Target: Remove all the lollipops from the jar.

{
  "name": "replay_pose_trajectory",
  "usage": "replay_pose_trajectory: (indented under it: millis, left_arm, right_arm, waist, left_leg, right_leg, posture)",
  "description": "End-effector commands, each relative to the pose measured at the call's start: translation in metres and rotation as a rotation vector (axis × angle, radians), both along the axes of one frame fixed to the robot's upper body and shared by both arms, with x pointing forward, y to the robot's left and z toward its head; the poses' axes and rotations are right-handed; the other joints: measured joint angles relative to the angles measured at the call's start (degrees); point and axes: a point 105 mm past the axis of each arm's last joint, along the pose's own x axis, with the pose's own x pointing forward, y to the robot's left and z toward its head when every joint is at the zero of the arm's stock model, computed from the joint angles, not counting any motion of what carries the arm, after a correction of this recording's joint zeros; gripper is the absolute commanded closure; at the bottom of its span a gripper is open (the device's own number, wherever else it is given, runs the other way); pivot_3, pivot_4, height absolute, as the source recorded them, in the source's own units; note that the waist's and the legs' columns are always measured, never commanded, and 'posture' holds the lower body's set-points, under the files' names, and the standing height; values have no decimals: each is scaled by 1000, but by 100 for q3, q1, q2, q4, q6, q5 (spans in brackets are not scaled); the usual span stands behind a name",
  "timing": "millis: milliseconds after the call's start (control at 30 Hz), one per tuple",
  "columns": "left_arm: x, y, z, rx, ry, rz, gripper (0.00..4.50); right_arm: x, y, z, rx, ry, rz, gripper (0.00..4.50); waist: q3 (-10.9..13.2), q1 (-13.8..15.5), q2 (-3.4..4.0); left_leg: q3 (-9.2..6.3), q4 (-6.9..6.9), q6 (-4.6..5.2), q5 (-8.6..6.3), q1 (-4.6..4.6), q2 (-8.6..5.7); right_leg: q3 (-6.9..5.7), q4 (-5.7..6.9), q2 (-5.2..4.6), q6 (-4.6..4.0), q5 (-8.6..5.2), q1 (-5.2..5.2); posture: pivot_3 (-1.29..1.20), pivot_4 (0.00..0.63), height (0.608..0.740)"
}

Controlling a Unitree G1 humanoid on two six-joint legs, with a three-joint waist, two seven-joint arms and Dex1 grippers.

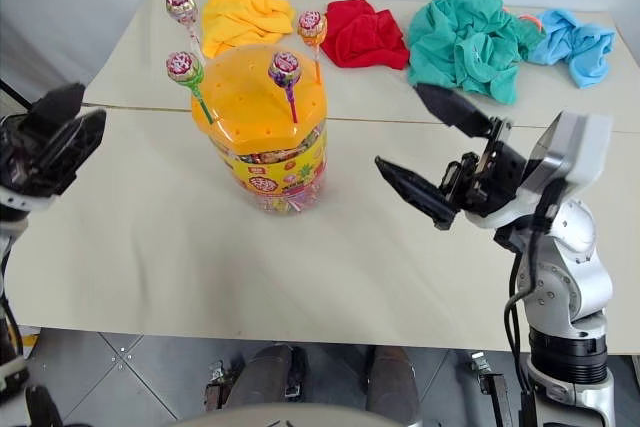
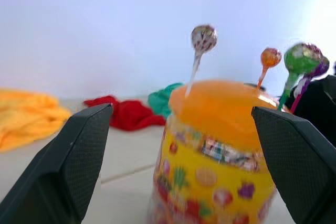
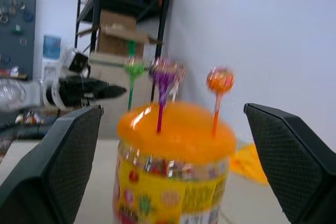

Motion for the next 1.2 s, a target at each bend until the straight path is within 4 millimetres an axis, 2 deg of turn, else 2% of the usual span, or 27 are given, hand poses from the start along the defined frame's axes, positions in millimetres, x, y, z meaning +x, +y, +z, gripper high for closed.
replay_pose_trajectory:
  millis: [33, 267, 300, 400, 633, 767, 833, 900, 1000, 1067, 1133, 1200]
  left_arm:
    - [26, -10, 7, 24, -17, -6, 14]
    - [55, -48, 34, 24, -62, -154, 14]
    - [56, -51, 37, 24, -64, -170, 191]
    - [53, -63, 40, 39, -62, -256, 868]
    - [55, -77, 46, 36, -54, -297, 3100]
    - [53, -77, 62, -62, -101, -320, 4362]
    - [51, -73, 74, -142, -136, -320, 4444]
    - [51, -47, 101, -339, -188, -264, 4444]
    - [59, -11, 109, -439, -144, -117, 4444]
    - [65, 8, 93, -357, -49, 30, 4444]
    - [65, 28, 62, -187, 65, 186, 4444]
    - [50, 50, 14, -4, 256, 290, 4444]
  right_arm:
    - [-12, 7, 18, 44, -62, 4, 0]
    - [-8, 7, 20, 49, -54, -38, 0]
    - [-8, 7, 20, 51, -54, -42, 0]
    - [-9, 6, 20, 62, -46, -50, 0]
    - [-10, 5, 19, 80, -45, -80, 0]
    - [-10, 5, 19, 80, -53, -79, 0]
    - [-11, 5, 20, 82, -59, -73, 0]
    - [-13, 10, 19, 51, -85, -21, 0]
    - [-16, 20, 12, -50, -113, 60, 0]
    - [-19, 28, -1, -165, -114, 151, 0]
    - [-21, 31, -13, -261, -83, 242, 0]
    - [-18, 32, -26, -343, -65, 293, 0]
  waist:
    - [0, 23, -1]
    - [4, 52, -14]
    - [4, 50, -14]
    - [4, 11, -14]
    - [7, 4, -20]
    - [8, 9, -21]
    - [9, 14, -23]
    - [17, 17, -35]
    - [27, -32, -52]
    - [27, -94, -52]
    - [27, -130, -52]
    - [27, -182, -52]
  left_leg:
    - [2, -1, -1, 1, -2, 3]
    - [14, -4, -4, 2, -14, 5]
    - [14, -3, -4, 2, -15, 5]
    - [21, -4, -4, 2, -15, 5]
    - [22, 7, -4, 2, -20, 6]
    - [22, 12, -4, 2, -21, 6]
    - [21, 15, -4, 2, -23, 6]
    - [17, 21, -3, 1, -27, 6]
    - [13, 36, -3, 1, -38, 10]
    - [16, 32, -2, 1, -34, 9]
    - [21, 20, -2, 1, -25, 8]
    - [33, -10, -3, 1, 1, 7]
  right_leg:
    - [1, -1, 4, 0, 0, -2]
    - [4, -2, 11, -1, 0, -19]
    - [4, -2, 12, -1, 0, -20]
    - [10, 0, 12, 0, 0, -25]
    - [15, 8, 12, -1, 0, -29]
    - [17, 10, 12, -1, 0, -29]
    - [17, 11, 11, 0, 0, -30]
    - [16, 13, 11, 0, 0, -31]
    - [16, 23, 12, 0, 0, -39]
    - [19, 23, 11, 0, 0, -39]
    - [25, 26, 12, 0, 0, -41]
    - [47, 28, 13, 0, 0, -44]
  posture:
    - [0, 150, 740]
    - [0, 150, 740]
    - [0, 150, 740]
    - [0, 150, 740]
    - [0, 150, 740]
    - [0, 150, 740]
    - [0, 150, 740]
    - [0, 150, 740]
    - [0, 150, 740]
    - [0, 150, 740]
    - [0, 150, 740]
    - [0, 150, 740]
